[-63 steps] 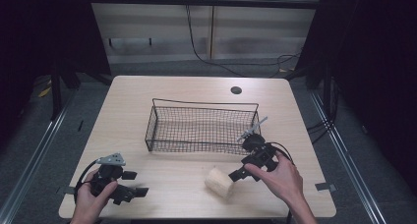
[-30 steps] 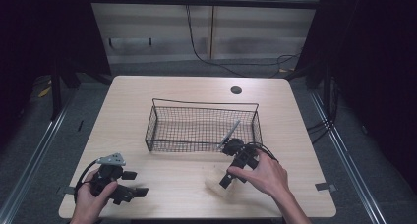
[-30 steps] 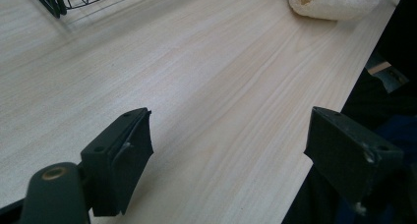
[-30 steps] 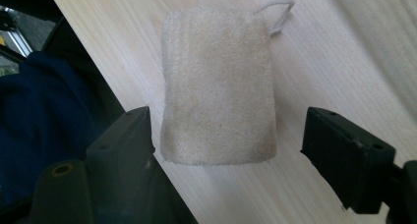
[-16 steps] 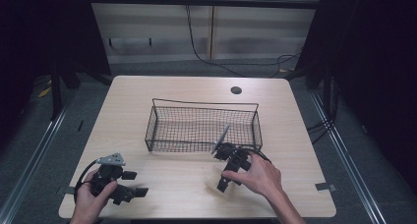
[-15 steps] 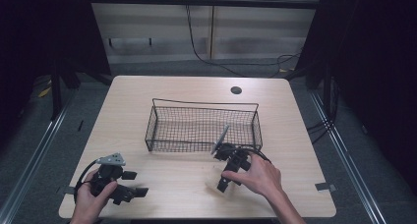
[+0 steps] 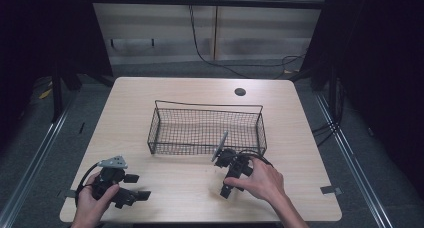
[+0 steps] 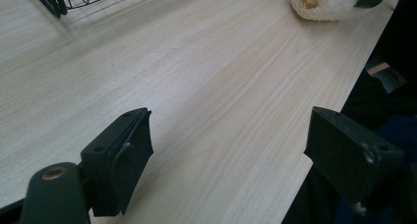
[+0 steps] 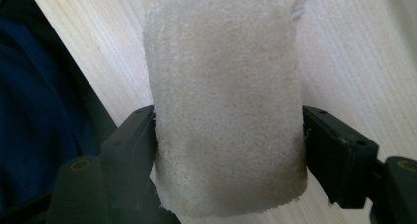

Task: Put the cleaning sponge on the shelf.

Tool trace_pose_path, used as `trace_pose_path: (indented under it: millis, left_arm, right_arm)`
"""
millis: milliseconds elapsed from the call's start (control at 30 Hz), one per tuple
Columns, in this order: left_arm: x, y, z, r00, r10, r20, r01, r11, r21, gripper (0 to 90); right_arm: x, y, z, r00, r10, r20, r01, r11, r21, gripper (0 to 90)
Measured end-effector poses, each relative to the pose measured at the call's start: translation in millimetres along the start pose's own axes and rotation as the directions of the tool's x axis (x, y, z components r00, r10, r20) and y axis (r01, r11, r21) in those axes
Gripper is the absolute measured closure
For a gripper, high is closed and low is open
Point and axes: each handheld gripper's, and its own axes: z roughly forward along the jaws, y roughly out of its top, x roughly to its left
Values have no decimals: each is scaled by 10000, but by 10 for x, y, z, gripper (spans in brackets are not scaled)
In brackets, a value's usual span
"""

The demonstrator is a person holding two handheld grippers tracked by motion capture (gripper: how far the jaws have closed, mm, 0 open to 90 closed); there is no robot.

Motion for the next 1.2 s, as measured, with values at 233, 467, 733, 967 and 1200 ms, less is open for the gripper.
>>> trace_pose_path:
  millis: [233, 467, 733, 967, 1200]
  left_arm:
    - [-1, 0, -1, 10000, -3, -23, 3, 10000, -3, 173]
    - [3, 2, -5, 10000, 29, 14, -29, 10000, -3, 173]
    - [2, 2, -6, 10000, 29, 38, -29, 10000, 11, 173]
    - [-4, 2, 0, 10000, 15, 13, -15, 10000, 37, 173]
    - [-5, 3, 4, 10000, 38, 28, -38, 10000, 47, 173]
  right_arm:
    - [24, -33, -55, 9998, 102, 146, -101, 9999, -89, 260]
    - [44, -44, -147, 9996, -11, 277, 7, 9999, 133, 260]
    - [52, -59, -241, 9997, 6, 227, -9, 9999, 168, 260]
    - [51, -78, -352, 9995, 76, 313, -82, 9998, 182, 261]
    - [39, -101, -479, 9997, 126, 223, -128, 9999, 94, 260]
